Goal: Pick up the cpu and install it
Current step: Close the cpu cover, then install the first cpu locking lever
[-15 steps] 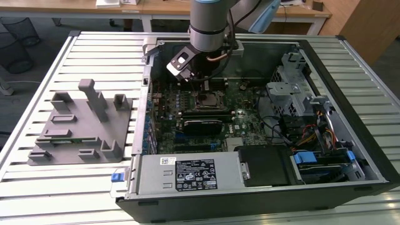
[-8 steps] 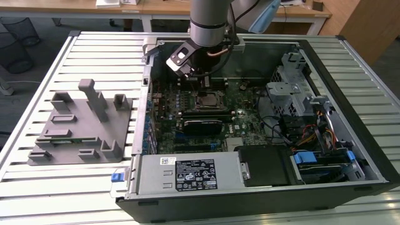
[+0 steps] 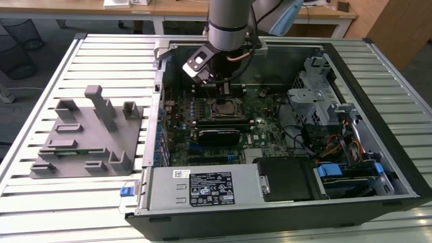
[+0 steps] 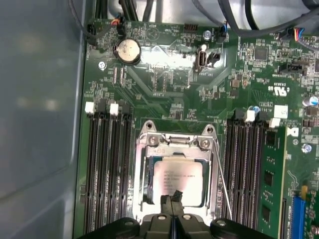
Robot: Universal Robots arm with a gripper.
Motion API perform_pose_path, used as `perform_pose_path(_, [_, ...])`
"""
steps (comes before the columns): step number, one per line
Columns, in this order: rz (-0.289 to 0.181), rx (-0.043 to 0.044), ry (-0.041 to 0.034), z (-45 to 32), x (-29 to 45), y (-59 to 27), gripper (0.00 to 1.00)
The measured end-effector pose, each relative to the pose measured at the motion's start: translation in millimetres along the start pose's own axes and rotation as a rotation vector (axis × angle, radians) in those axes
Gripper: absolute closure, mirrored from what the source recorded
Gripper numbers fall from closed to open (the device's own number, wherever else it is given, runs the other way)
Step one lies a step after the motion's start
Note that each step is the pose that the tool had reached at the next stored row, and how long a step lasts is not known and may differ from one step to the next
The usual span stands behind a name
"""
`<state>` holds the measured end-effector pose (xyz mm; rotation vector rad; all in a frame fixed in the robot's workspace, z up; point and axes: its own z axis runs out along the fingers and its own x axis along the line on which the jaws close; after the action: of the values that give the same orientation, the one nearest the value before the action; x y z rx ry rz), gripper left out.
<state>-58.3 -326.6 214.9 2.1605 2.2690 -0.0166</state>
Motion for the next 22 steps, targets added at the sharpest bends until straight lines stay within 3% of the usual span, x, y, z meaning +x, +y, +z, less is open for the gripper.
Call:
perform_pose_path(12, [0.000,0.0001,-0.0001,0.4,-0.5,10.0,0.89])
perform_pose_path(22, [0.000,0.0001,0.0000,-4.1,-0.6,11.1,0.89])
